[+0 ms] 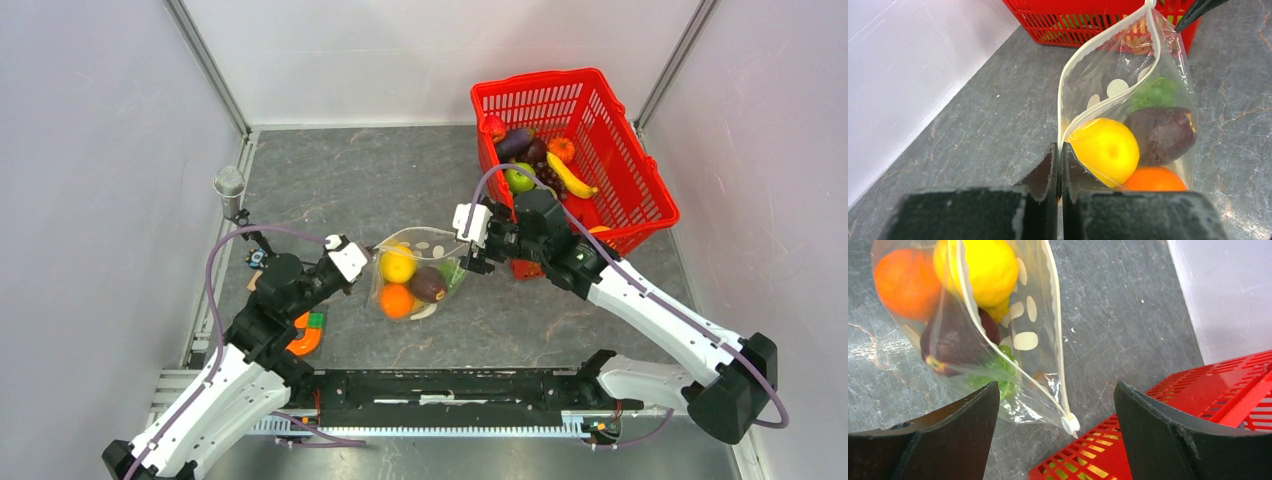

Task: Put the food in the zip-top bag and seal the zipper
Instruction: Adjust the zipper food storage bag at the center of the board.

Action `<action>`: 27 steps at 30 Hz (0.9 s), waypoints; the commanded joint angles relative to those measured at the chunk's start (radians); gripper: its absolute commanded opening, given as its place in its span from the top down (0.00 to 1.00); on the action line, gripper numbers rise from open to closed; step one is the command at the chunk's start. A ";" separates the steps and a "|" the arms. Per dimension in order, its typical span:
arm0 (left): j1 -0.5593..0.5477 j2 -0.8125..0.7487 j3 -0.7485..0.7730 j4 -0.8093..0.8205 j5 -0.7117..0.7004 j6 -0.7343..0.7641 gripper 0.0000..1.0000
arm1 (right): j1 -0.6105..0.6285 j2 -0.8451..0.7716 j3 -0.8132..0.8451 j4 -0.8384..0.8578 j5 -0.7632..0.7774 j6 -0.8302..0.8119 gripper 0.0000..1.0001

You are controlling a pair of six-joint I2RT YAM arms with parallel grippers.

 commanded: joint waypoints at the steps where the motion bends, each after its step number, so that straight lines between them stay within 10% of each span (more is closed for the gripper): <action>1: 0.005 -0.052 -0.027 0.132 -0.024 0.004 0.98 | -0.005 -0.046 -0.013 0.020 0.050 -0.025 0.11; 16: 0.006 -0.156 -0.103 0.226 -0.117 -0.004 0.98 | -0.082 0.053 0.033 -0.084 -0.078 -0.049 0.09; 27: 0.006 -0.149 -0.130 0.250 -0.184 -0.015 0.98 | -0.090 0.075 -0.059 0.093 -0.205 0.083 0.41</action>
